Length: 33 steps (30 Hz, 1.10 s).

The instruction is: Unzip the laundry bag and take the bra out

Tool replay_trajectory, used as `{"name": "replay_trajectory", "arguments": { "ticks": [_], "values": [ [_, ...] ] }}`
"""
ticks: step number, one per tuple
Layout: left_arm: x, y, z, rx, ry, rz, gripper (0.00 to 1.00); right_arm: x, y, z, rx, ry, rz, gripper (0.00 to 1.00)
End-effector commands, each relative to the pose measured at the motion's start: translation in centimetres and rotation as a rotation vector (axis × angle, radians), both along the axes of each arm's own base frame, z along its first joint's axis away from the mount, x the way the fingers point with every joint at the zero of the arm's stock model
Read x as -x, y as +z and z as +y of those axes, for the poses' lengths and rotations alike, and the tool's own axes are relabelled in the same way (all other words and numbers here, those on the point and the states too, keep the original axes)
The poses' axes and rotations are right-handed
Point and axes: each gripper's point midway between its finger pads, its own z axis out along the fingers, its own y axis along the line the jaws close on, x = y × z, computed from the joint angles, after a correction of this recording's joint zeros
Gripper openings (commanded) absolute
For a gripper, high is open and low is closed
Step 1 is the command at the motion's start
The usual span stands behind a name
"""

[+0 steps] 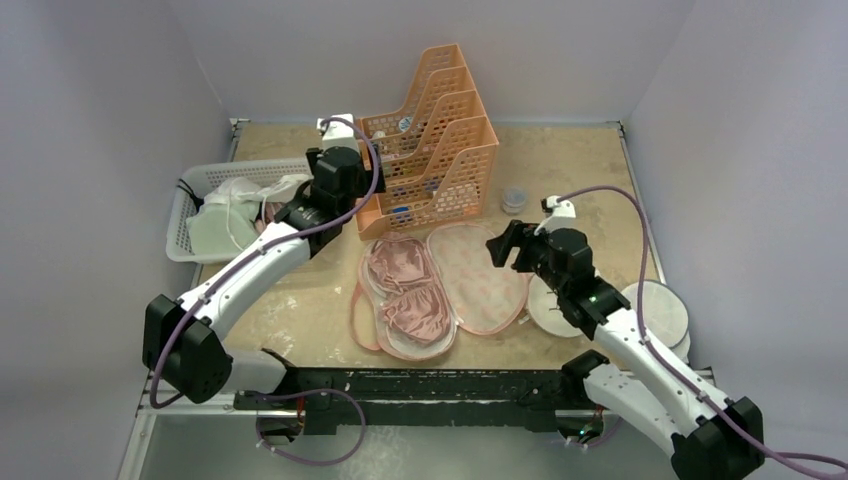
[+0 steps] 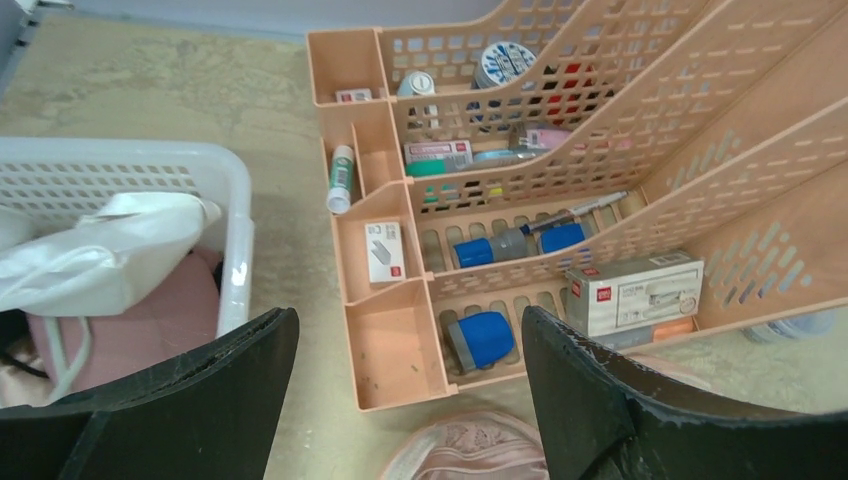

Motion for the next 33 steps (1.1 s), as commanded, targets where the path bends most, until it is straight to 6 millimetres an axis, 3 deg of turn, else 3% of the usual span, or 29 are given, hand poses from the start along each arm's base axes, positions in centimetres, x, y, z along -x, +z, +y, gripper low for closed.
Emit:
{"name": "replay_trajectory", "arguments": {
  "ticks": [1,5,11,17,21,26,33],
  "values": [
    [0.3,-1.3,-2.2,0.085,-0.065,0.063,0.81,-0.2,2.0,3.7,0.048,0.276,-0.126,0.84],
    [2.6,-5.3,-2.6,0.117,-0.096,0.203,0.83,-0.1,0.0,4.7,0.071,0.345,-0.069,0.86],
    [8.0,-10.2,-3.2,0.246,-0.144,0.402,0.83,0.7,-3.4,6.2,-0.012,0.387,0.047,0.86],
    [11.7,-15.1,-3.8,0.331,-0.123,0.527,0.73,0.1,-4.7,6.6,-0.008,0.395,0.056,0.87],
    [12.1,-16.9,-3.5,0.269,-0.094,0.568,0.72,0.7,-5.2,7.9,-0.038,0.470,0.072,0.87],
    [11.6,-18.1,-3.3,0.241,-0.070,0.580,0.61,1.5,-6.3,8.6,-0.066,0.521,0.105,0.86],
    [11.3,-19.9,-4.5,0.285,-0.095,0.599,0.46,2.1,-7.4,9.0,-0.093,0.541,0.136,0.86]
  ]
}}
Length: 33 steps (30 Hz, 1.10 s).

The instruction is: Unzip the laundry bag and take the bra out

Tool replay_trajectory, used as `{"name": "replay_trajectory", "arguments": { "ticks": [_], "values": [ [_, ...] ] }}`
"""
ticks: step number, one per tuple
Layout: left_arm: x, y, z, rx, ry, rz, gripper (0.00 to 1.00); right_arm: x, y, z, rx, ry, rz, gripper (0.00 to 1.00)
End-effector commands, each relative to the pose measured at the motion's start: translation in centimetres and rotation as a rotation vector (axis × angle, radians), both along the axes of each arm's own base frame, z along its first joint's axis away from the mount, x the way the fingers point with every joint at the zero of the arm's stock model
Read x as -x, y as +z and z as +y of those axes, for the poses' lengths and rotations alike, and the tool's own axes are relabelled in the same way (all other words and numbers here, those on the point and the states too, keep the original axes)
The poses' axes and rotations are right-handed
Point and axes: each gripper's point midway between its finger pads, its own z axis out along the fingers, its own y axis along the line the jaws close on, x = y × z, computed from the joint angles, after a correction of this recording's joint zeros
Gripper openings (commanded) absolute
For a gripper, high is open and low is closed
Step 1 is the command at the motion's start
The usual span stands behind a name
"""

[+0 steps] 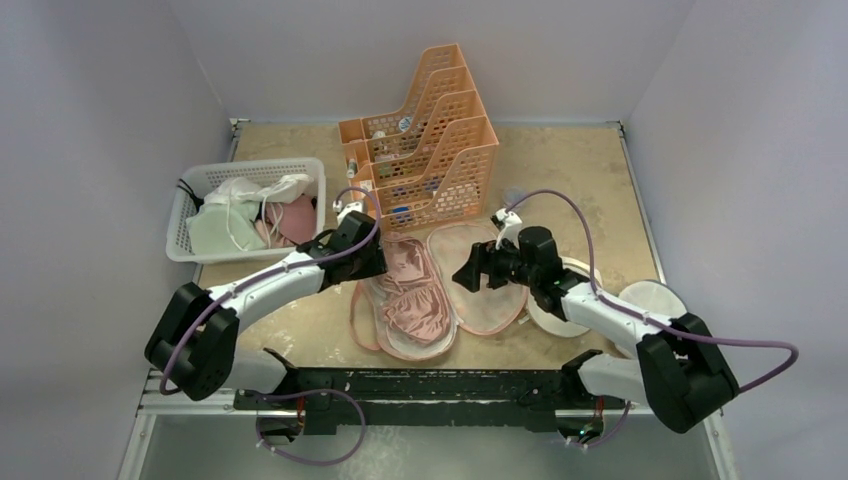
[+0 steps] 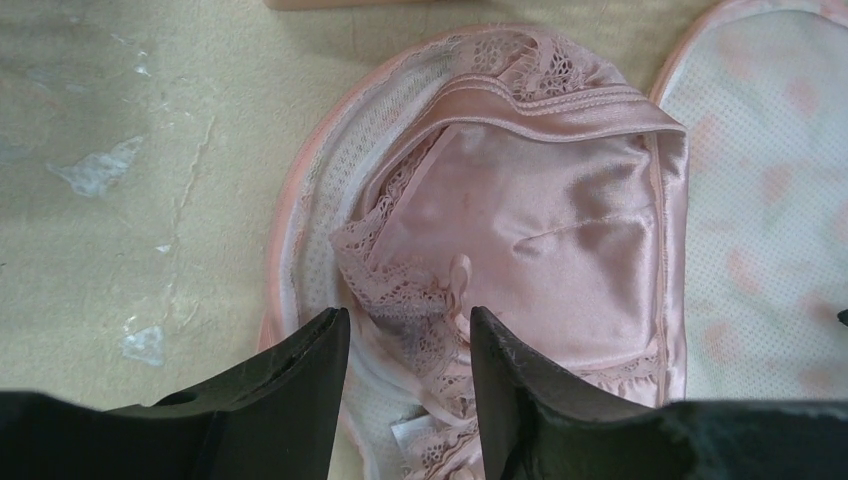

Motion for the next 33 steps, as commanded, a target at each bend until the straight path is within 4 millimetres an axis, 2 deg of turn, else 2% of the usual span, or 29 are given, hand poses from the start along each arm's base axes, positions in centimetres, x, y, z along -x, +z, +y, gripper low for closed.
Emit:
{"name": "replay_trajectory", "arguments": {
  "ticks": [1,9,16,24,27,33],
  "values": [
    [-0.9,-0.3,-1.3,0.061,0.003,-0.026,0.45,0.1,0.6,1.1,-0.061,0.038,-0.016,0.86],
    [-1.1,-1.1,-2.0,0.081,-0.014,-0.022,0.35,0.7,-1.6,2.8,-0.087,0.076,0.054,0.86],
    [-1.2,-1.4,-2.2,0.098,-0.015,-0.030,0.30,1.5,-2.6,4.7,-0.142,0.099,0.099,0.86],
    [-0.7,-0.7,-1.2,0.070,-0.010,-0.047,0.14,3.2,-4.1,8.2,-0.164,0.174,0.157,0.85],
    [-0.5,0.0,-0.9,0.068,-0.013,-0.057,0.09,3.0,-3.7,8.5,-0.166,0.175,0.148,0.85],
    [0.0,2.3,-0.3,0.065,-0.023,-0.092,0.00,1.8,-2.1,6.7,-0.071,0.104,0.088,0.88]
  ]
}}
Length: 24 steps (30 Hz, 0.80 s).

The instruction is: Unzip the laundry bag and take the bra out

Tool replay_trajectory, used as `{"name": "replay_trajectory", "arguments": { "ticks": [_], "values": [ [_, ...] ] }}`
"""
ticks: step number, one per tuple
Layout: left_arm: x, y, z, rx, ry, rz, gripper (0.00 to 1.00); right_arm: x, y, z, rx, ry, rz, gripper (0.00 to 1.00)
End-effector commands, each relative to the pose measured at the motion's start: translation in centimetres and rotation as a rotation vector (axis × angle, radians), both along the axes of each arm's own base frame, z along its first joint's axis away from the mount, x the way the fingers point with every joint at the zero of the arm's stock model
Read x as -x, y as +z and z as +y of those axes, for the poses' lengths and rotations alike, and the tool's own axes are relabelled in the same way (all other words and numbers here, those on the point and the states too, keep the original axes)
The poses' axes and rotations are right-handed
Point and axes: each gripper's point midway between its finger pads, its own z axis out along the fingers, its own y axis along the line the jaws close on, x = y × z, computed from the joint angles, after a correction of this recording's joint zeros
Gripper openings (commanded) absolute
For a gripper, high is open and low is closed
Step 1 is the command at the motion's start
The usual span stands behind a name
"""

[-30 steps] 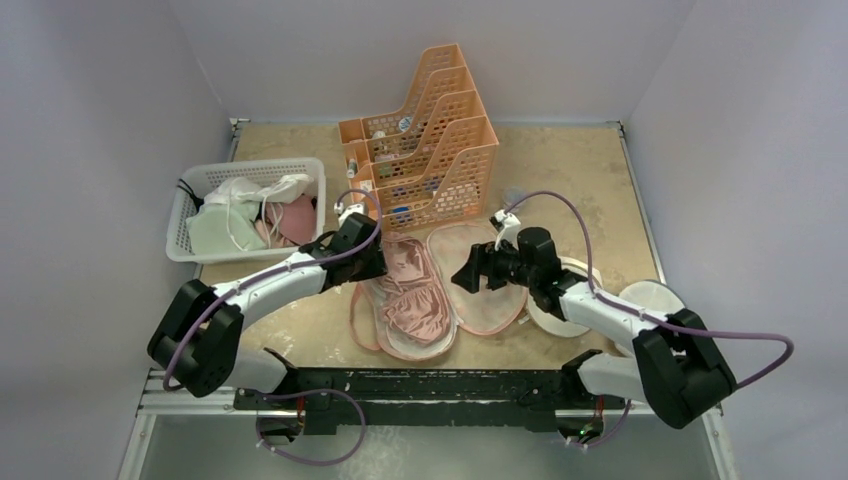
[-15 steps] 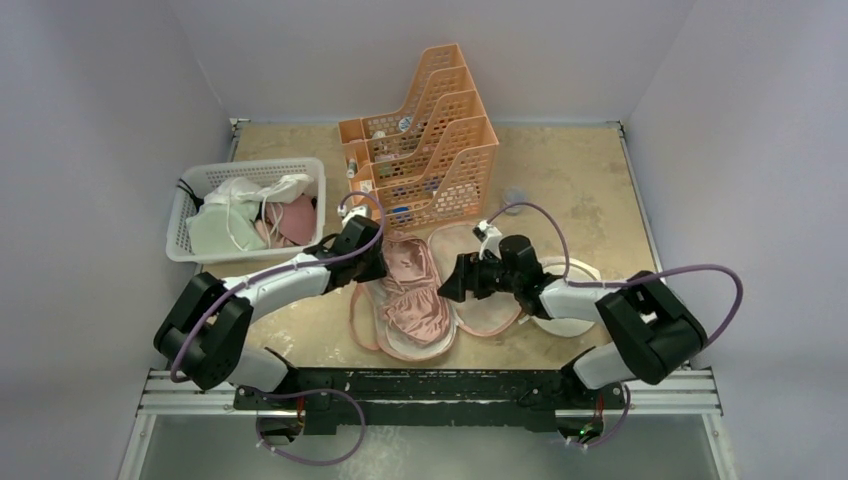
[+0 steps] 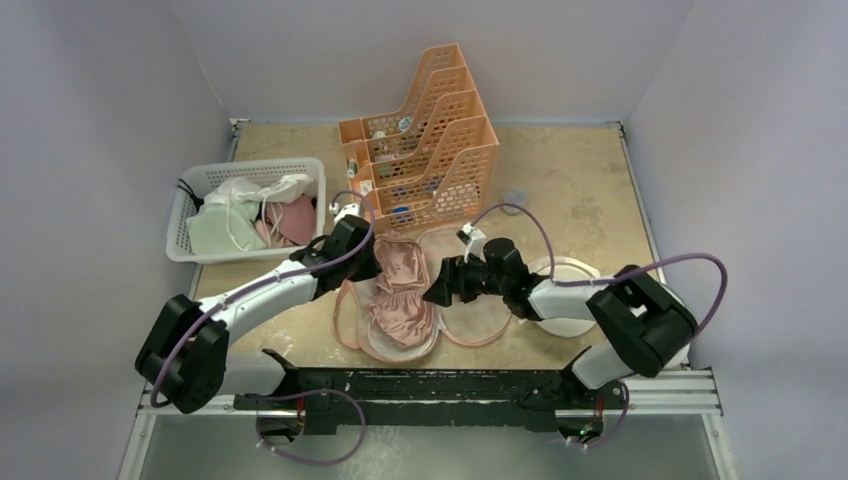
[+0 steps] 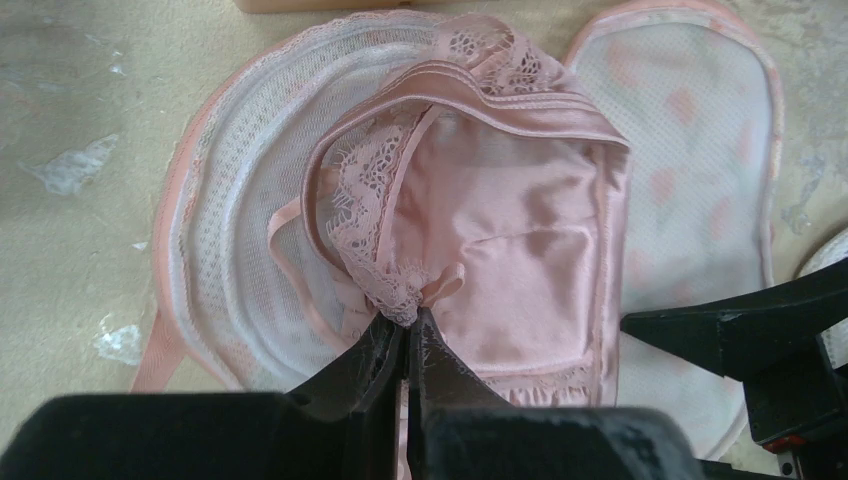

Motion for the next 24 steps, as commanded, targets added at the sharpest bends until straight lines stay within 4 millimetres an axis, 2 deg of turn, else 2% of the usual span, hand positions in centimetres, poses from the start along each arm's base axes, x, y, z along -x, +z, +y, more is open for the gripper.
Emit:
{"name": "replay_trajectory", "arguments": {
  "ticks": [1,4,7,14,18,19,24],
  "values": [
    [0.0,2.6,0.7,-0.006,-0.005,-0.063,0.00,-1.7,2.5,-1.2,0.067,-0.068,-0.091,0.89],
    [0.0,4.7,1.0,-0.001,-0.009,-0.102,0.00,-2.7,3.6,-2.6,0.137,-0.126,-0.152,0.90],
    [0.1,7.8,1.0,0.036,-0.018,-0.172,0.00,-3.6,4.9,-4.1,0.193,-0.182,-0.206,0.91],
    [0.0,16.9,1.2,0.137,-0.026,-0.378,0.00,-3.8,10.5,-6.6,0.141,-0.299,-0.359,0.96],
    [-0.6,22.1,2.9,0.120,0.042,-0.483,0.00,-3.4,13.5,-7.9,0.092,-0.350,-0.440,0.98],
    [-0.8,24.1,3.3,0.119,0.059,-0.519,0.00,-3.4,13.9,-8.2,0.090,-0.359,-0.453,0.98],
    [-1.9,30.3,5.5,0.069,0.148,-0.650,0.00,-3.1,14.4,-9.3,0.116,-0.384,-0.470,0.99]
  ]
}}
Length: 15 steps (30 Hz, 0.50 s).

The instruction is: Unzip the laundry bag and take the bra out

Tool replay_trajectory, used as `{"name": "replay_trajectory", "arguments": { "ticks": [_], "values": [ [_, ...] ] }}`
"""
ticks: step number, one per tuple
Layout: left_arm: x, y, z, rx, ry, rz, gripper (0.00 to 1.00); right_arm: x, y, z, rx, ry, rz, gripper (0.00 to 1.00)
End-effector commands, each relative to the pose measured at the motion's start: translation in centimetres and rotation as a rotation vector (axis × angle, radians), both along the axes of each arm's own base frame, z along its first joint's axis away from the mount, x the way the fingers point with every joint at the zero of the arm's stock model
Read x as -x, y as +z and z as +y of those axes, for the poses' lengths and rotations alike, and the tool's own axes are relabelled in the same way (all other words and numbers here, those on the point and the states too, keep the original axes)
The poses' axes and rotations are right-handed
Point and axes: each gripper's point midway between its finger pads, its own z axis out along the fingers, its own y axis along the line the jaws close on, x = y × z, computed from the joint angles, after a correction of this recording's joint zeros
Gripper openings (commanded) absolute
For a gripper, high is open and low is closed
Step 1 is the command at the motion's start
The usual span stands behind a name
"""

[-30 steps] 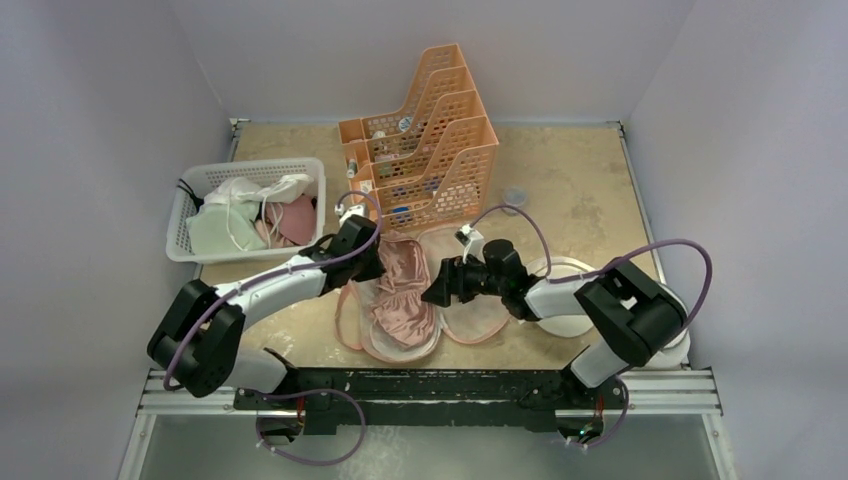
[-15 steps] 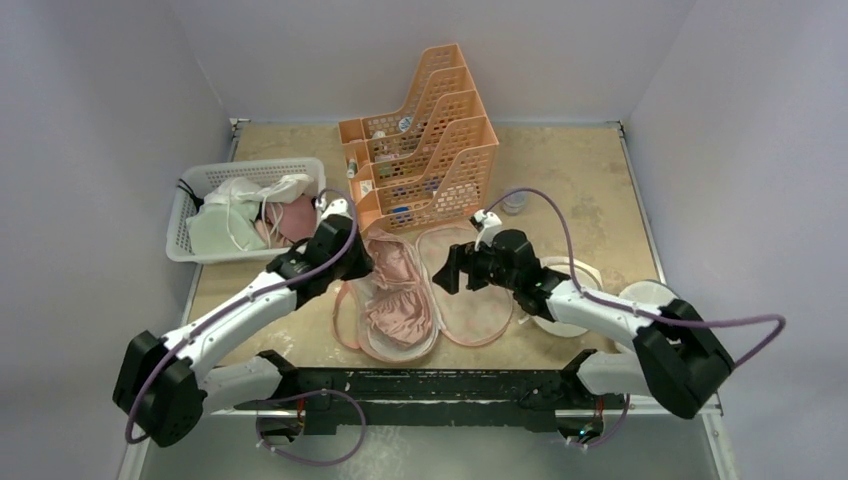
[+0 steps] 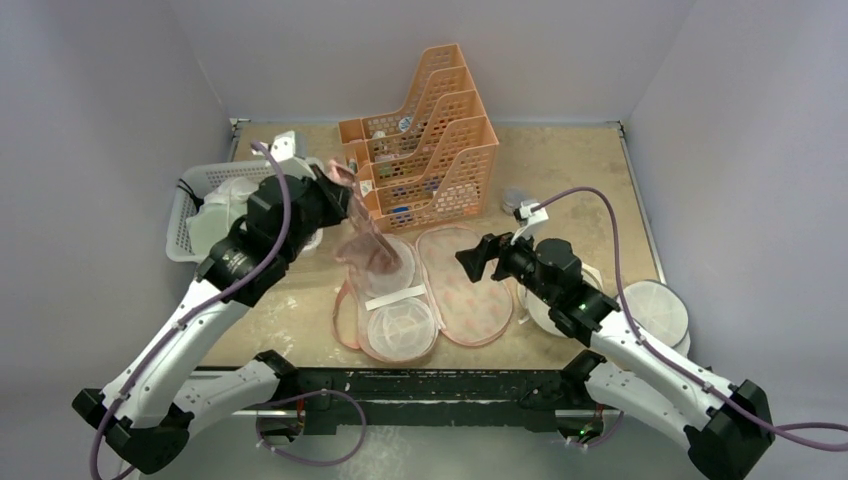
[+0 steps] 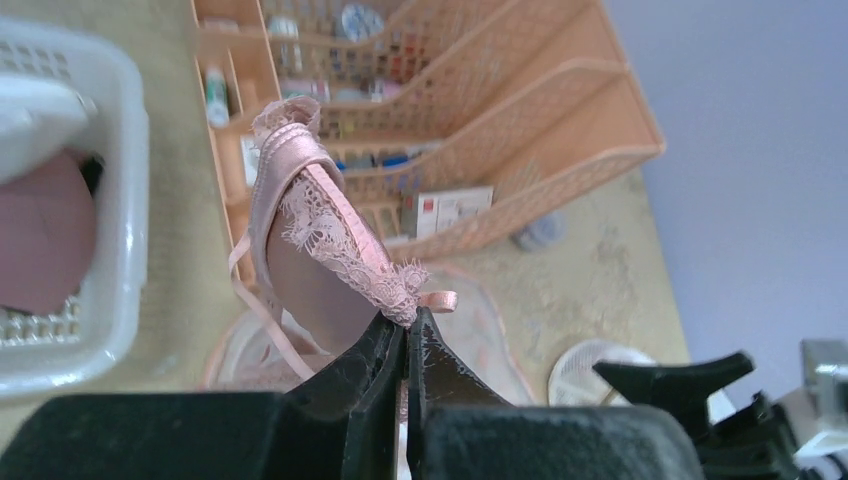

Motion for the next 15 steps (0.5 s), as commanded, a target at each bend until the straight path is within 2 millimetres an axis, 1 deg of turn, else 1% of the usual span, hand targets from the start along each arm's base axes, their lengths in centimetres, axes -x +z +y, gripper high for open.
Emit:
{"name": "replay_trajectory", "arguments": {
  "ticks": [1,3,5,8,10,11,13,15],
  "values": [
    [-1.3,6.7,2.9,-0.042,0.138,-0.161,0.00,-0.1,-0.6,-1.5,0.064,-0.054,0.001,0.99],
    [-1.9,8.7,3.7,-0.043,0.189,-0.206,0.00,0.0,-0.7,-1.6,0.067,-0.056,0.003,0.99],
    [-2.6,10.1,4.4,-0.048,0.245,-0.237,0.00,0.0,-0.4,-1.6,0.060,-0.056,-0.002,0.99],
    [-3.7,11.5,5.6,-0.075,0.343,-0.262,0.00,0.1,0.3,-1.7,0.056,-0.055,-0.009,0.99],
    [-4.2,12.5,7.1,-0.094,0.447,-0.273,0.00,0.1,0.8,-2.0,0.058,-0.064,-0.014,0.99],
    [-4.3,12.9,8.4,-0.108,0.532,-0.278,0.00,0.2,1.1,-2.2,0.060,-0.070,-0.019,0.99],
    [-4.1,13.9,10.5,-0.103,0.669,-0.301,0.00,0.2,1.5,-2.5,0.062,-0.083,-0.031,0.99],
    [-3.9,14.3,11.9,-0.096,0.765,-0.320,0.00,0.3,1.8,-2.9,0.066,-0.092,-0.043,0.99]
  ]
}}
